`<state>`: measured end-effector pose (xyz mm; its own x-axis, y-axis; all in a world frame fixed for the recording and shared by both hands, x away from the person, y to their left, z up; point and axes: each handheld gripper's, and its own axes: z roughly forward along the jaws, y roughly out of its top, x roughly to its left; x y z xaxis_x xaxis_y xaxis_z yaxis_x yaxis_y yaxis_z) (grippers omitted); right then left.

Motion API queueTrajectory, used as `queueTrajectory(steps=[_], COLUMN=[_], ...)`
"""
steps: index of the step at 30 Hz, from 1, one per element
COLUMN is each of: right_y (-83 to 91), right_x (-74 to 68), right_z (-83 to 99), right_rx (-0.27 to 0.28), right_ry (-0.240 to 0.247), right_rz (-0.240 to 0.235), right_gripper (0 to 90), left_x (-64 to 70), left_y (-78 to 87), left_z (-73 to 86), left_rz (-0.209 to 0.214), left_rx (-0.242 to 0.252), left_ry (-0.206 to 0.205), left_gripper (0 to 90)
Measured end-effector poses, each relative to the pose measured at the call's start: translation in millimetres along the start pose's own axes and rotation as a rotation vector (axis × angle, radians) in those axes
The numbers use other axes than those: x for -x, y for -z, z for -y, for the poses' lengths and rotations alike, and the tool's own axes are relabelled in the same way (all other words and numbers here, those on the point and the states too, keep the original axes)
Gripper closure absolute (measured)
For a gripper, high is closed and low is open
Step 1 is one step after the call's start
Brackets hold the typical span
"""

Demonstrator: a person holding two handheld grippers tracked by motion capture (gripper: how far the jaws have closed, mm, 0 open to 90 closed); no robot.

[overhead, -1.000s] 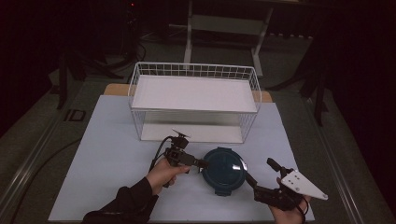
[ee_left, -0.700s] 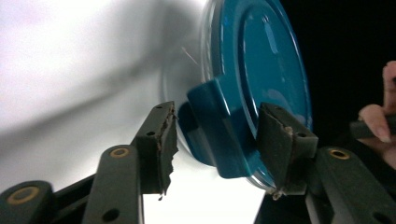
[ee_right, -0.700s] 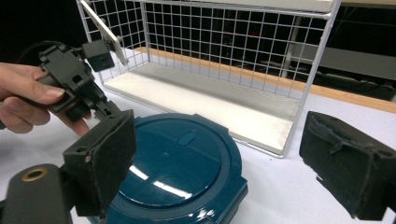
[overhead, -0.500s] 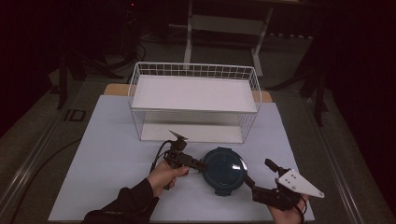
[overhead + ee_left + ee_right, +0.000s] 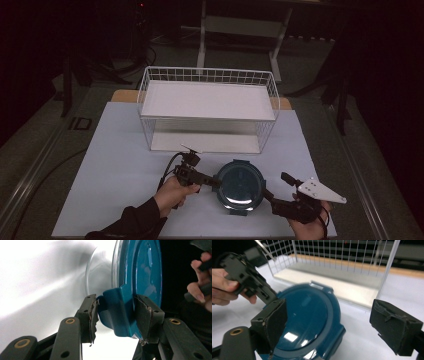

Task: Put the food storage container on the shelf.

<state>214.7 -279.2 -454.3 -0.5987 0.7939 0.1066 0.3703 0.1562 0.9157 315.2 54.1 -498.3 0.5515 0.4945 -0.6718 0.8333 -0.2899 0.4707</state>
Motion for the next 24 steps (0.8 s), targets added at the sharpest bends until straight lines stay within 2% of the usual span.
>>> queueTrajectory(steps=[6, 10, 17, 21, 24], right_y=[-7.7, -11.2, -14.5, -17.5, -19.5], right_x=[14.9, 21.8, 27.6, 28.9, 29.3], right_z=[7.1, 12.8, 17.8, 19.6, 20.9], right_rx=[-0.116, -0.171, -0.218, -0.242, -0.261], right_ry=[-0.082, -0.123, -0.192, -0.207, -0.217], right_rz=[-0.094, -0.135, -0.213, -0.232, -0.243], right_gripper=[21.1, 24.9, 34.6, 42.5, 45.6], left_x=[9.9, 14.5, 17.8, 17.5, 16.7], left_y=[2.9, 4.3, 5.7, 5.9, 6.1], left_z=[7.8, 12.5, 18.2, 20.3, 21.0], left_rz=[-0.018, -0.030, -0.036, -0.030, -0.025], left_rx=[0.017, 0.021, 0.030, 0.036, 0.039], left_ry=[-0.057, -0.091, -0.126, -0.140, -0.134], left_gripper=[55.8, 56.4, 56.7, 56.8, 56.8])
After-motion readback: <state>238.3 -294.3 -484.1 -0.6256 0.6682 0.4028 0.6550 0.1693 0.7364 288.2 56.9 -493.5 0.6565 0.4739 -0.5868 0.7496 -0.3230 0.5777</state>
